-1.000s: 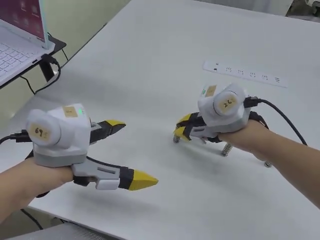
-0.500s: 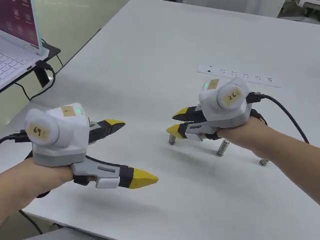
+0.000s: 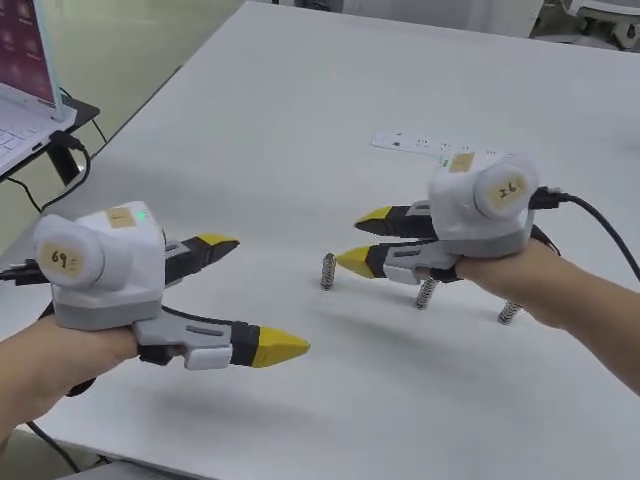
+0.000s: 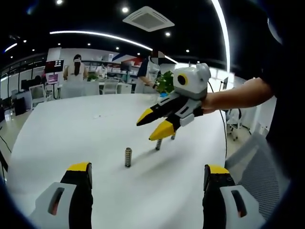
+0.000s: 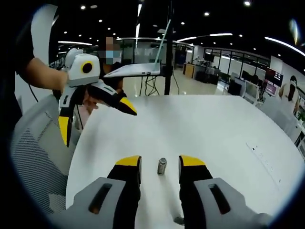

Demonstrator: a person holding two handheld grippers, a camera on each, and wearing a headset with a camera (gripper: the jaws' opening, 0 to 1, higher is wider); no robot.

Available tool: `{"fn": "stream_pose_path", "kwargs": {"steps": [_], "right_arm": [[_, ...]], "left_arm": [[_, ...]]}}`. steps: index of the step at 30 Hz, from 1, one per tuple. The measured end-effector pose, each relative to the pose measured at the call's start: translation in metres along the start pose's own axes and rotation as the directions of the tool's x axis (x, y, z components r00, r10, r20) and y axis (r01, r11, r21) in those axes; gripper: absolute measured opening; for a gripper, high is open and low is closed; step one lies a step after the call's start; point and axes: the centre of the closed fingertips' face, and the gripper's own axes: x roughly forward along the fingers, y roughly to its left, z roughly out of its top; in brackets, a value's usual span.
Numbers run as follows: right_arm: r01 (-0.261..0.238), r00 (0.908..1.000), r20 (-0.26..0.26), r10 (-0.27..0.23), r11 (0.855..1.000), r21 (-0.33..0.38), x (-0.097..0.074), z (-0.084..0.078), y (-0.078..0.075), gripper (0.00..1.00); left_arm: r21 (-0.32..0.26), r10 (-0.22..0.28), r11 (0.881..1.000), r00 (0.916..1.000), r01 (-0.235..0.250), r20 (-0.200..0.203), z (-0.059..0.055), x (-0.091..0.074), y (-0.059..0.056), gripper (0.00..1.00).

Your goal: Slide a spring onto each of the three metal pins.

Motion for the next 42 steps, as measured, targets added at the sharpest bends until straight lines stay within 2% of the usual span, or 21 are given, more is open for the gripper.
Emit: {"fn": "stream_pose_path", "kwargs": {"steps": [9,15,18,21,28,32,37,42], "right_arm": [[0.013,0.9981,0.06,-0.016,0.999,0.047,-0.025,-0.006,0.01,0.36],[0.028,0.9962,0.08,-0.034,0.996,0.081,-0.041,-0.015,0.012,0.4],[0.041,0.9906,0.123,-0.058,0.99,0.137,-0.051,-0.016,0.014,0.44],[0.055,0.9862,0.143,-0.082,0.981,0.186,-0.059,-0.022,0.015,0.48],[0.075,0.9788,0.169,-0.115,0.971,0.225,-0.08,-0.042,0.024,0.56],[0.092,0.9741,0.175,-0.143,0.958,0.27,-0.095,-0.056,0.025,0.62],[0.148,0.9702,0.142,-0.196,0.945,0.293,-0.115,-0.077,0.019,0.64],[0.181,0.9617,0.145,-0.233,0.936,0.301,-0.132,-0.082,0.02,0.67]], "left_arm": [[0.009,-0.012,1.0,0.9999,0.012,0.004,0.006,0.006,-0.009,0.95],[0.017,-0.027,1.0,0.9996,0.027,0.002,0.007,0.011,-0.016,0.95],[0.019,-0.033,0.999,0.9994,0.033,0.002,0.007,0.013,-0.018,0.95],[0.02,-0.044,0.999,0.999,0.044,-0.001,0.006,0.014,-0.021,0.96],[0.016,-0.051,0.999,0.9987,0.051,0.002,0.007,0.017,-0.022,0.97],[0.016,-0.052,0.998,0.9985,0.052,-0.015,0.004,0.017,-0.024,0.97],[0.016,-0.048,0.999,0.9987,0.048,-0.02,0.004,0.014,-0.023,0.98],[0.018,-0.045,0.999,0.9987,0.045,-0.025,0.003,0.014,-0.022,0.98]]}}
